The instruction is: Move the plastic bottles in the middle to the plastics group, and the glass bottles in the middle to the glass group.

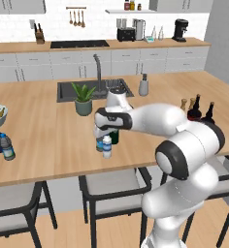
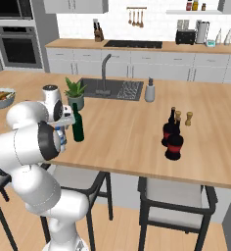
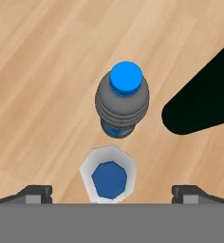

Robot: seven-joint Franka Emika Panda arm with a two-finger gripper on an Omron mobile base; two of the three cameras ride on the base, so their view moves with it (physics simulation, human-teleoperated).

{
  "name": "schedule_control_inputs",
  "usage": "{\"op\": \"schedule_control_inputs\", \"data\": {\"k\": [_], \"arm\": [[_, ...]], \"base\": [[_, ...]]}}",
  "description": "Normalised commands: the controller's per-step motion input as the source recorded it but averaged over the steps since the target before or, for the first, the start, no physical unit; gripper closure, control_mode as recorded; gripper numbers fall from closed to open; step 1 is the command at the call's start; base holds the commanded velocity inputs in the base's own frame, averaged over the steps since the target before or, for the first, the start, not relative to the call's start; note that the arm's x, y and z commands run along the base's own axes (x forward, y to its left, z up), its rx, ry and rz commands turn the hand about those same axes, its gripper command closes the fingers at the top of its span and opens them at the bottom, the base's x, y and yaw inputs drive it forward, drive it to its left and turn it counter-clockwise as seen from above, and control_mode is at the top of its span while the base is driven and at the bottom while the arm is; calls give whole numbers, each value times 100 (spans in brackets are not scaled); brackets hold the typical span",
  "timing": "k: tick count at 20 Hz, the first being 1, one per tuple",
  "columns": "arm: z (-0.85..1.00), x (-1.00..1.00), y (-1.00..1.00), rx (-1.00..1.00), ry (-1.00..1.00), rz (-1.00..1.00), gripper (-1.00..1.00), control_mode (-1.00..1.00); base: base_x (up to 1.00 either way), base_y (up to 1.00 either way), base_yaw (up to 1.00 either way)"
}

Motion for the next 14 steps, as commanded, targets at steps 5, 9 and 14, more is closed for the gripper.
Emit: {"op": "schedule_control_inputs", "data": {"k": [5, 9, 14], "arm": [[-15, 2, 1, 0, 3, 0, -100, -100], [-21, 3, 0, 0, 5, 0, -100, -100], [-16, 1, 5, 0, 1, 0, -100, -100]], "base": [[0, 0, 0], [0, 0, 0], [0, 0, 0]]}}
